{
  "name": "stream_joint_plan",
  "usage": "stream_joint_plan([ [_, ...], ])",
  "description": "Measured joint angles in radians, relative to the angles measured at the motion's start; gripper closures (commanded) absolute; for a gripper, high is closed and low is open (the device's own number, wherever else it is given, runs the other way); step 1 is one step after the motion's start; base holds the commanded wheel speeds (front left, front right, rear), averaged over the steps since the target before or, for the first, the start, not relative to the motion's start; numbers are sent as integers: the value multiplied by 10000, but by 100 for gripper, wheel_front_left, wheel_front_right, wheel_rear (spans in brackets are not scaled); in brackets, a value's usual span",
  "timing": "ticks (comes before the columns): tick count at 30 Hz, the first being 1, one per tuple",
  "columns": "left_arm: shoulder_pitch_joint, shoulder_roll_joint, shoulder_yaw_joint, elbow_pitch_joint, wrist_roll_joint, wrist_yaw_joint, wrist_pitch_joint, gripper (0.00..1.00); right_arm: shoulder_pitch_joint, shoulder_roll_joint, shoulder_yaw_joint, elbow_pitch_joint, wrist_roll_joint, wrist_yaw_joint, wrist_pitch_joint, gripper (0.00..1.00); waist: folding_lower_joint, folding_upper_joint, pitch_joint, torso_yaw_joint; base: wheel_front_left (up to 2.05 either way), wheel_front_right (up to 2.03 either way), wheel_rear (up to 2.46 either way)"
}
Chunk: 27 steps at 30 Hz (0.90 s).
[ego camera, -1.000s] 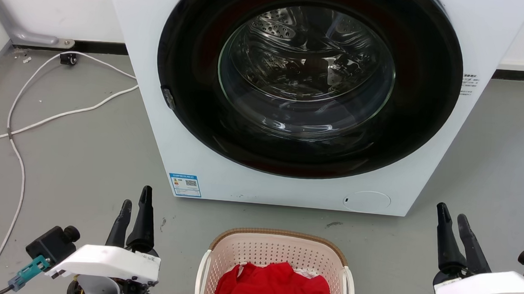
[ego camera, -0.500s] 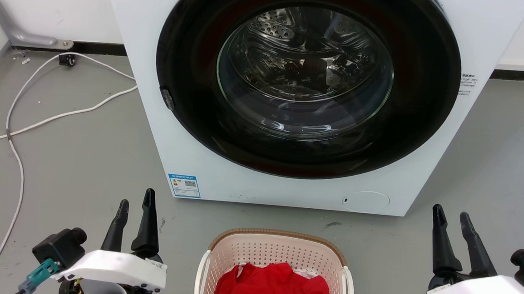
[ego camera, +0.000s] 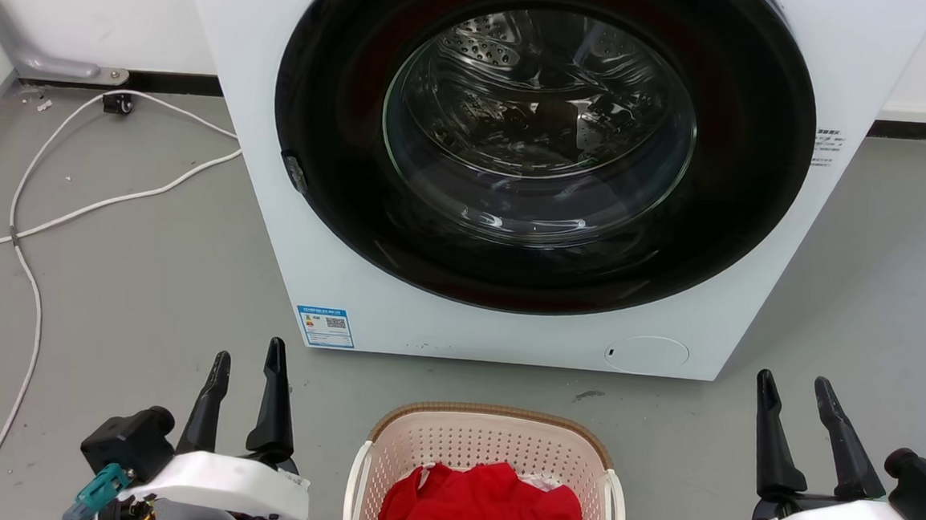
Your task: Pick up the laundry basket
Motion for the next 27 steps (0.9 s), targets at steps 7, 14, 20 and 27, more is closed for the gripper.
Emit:
stream_joint_plan([
  [7,50,0,-75,-38,629,92,-150,0,105,0,48,-105,-675,0,-150,0,0,0,5,-9,0,0,0],
  [14,105,0,-115,-36,1250,176,-314,0,188,0,105,-169,-1292,2,-309,0,0,0,-6,-22,0,0,0],
  [20,148,0,-171,-36,1751,244,-445,0,233,0,146,-290,-1816,2,-441,0,0,0,-5,-21,0,0,0],
  [27,234,0,-249,4,2280,291,-589,0,332,0,192,-364,-2341,2,-575,0,0,0,-1,1,0,0,0],
])
